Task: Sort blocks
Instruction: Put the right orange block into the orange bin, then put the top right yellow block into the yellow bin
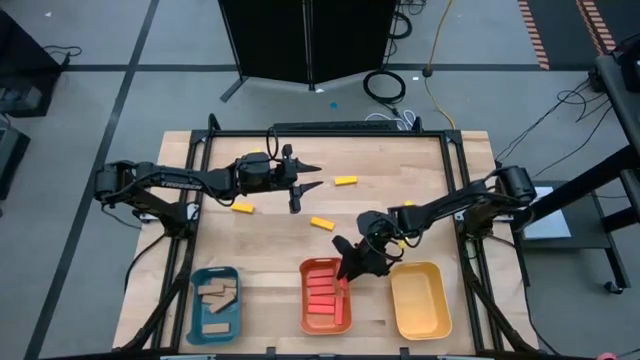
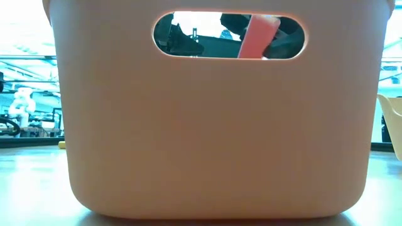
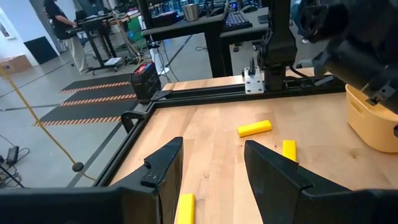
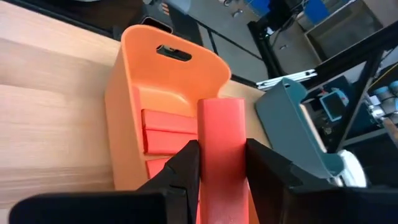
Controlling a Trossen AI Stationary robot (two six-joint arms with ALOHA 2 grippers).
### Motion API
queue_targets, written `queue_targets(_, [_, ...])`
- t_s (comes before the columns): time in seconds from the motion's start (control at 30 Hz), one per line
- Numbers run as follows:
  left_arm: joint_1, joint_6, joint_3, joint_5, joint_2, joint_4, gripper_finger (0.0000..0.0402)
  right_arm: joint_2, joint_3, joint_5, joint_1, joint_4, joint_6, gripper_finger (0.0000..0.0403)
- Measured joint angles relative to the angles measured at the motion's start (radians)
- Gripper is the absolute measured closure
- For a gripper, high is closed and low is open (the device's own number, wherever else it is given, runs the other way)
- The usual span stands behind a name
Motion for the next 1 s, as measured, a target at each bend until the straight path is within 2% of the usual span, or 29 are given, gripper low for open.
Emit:
queue_targets(0.17, [0.0,0.0,0.0,0.0,0.0,0.0,0.0233,0.038,0.0,0.003,0.0,0.017,0.004,0.0312])
queue_targets(0.5, [0.0,0.0,0.0,0.0,0.0,-0.001,0.0233,0.063,0.0,0.005,0.0,0.109,0.154,0.0306])
queue_targets(0.67, [0.0,0.0,0.0,0.0,0.0,-0.001,0.0233,0.063,0.0,0.015,0.0,0.108,0.156,0.0282])
queue_targets(0.77, [0.0,0.0,0.0,0.0,0.0,-0.001,0.0233,0.063,0.0,0.054,0.0,0.108,0.175,0.026])
queue_targets(1.0, [0.0,0.0,0.0,0.0,0.0,-0.001,0.0233,0.063,0.0,0.053,0.0,0.098,0.183,0.0207])
